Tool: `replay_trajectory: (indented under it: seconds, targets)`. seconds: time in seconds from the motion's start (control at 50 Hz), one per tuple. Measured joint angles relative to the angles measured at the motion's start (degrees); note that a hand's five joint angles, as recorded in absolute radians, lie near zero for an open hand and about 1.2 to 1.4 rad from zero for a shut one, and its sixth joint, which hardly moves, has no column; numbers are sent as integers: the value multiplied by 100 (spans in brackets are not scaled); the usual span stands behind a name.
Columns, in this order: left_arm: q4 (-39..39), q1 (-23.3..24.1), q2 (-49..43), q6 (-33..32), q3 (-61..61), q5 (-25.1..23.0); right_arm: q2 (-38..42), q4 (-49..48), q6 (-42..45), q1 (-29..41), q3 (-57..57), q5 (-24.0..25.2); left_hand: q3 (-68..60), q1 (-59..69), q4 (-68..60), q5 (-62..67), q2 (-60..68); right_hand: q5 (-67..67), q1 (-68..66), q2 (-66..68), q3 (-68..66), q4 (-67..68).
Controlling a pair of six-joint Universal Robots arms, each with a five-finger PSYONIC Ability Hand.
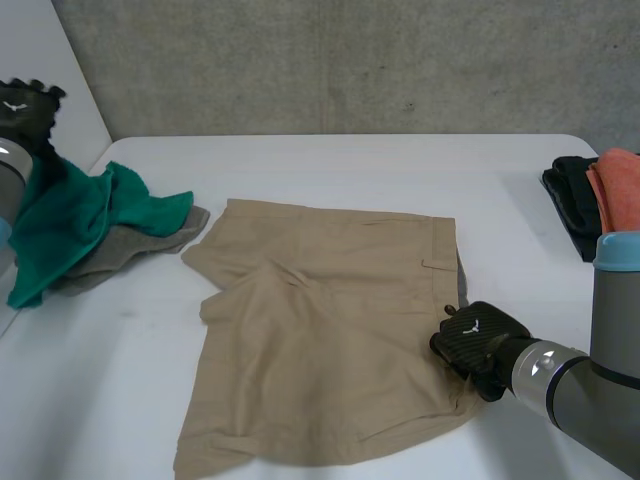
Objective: Fold the laundry.
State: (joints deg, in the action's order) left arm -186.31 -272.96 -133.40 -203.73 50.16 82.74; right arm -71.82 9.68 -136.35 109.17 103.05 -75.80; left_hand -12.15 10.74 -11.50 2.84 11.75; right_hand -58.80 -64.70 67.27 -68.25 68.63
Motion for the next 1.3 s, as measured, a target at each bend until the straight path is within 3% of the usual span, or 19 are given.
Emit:
replay_trajectory:
  seconds: [0.18, 0.34, 0.42, 0.56, 0.76, 1.04, 1.1, 1.16, 1.3]
  targets:
    - [273, 380, 1567, 456, 1538, -433, -48, -15, -38, -31, -23, -2, 0, 0, 0, 0, -5, 0, 0, 0, 0, 0]
    - [749, 1255, 3044, 669, 3464, -887, -86, -2, -189, -49, -121, -28, -9, 28, -16, 4, 7, 0, 0, 0, 0, 0]
    - [939, 1666, 3407, 679, 4206, -922, -118, -21, -451, -18, -188, -29, -164, 359, -264, 45, 235, -1, 0, 0, 0, 0]
    - [1415, 2382, 3865, 737, 5384, -595, -56, -230, -1452, 99, -490, -77, -1385, 1579, -1470, 1342, 1429, 0, 0, 0, 0, 0]
    - [2087, 2834, 4012, 917, 6102, -32, 116, -682, -2646, 185, -877, -653, -1759, 1886, -1854, 1721, 1796, -1, 0, 0, 0, 0]
    - [1894, 2940, 3562, 954, 6303, 298, 96, -883, -2624, 147, -878, -965, -1738, 1869, -1788, 1631, 1770, 0, 0, 0, 0, 0]
    - [1712, 3011, 3421, 952, 6288, 330, 86, -868, -2553, 139, -839, -961, -2558, 2806, -2624, 2470, 2601, -1, 0, 0, 0, 0]
    - [1459, 3066, 3285, 944, 6276, 371, 60, -844, -2509, 128, -810, -953, -5022, 5515, -5120, 4940, 5159, -1, 0, 0, 0, 0]
    - [971, 3167, 2951, 933, 6161, 562, -110, -536, -2028, 19, -818, -857, -5569, 5672, -5677, 5350, 5662, 4, 7, -3, 5, -3]
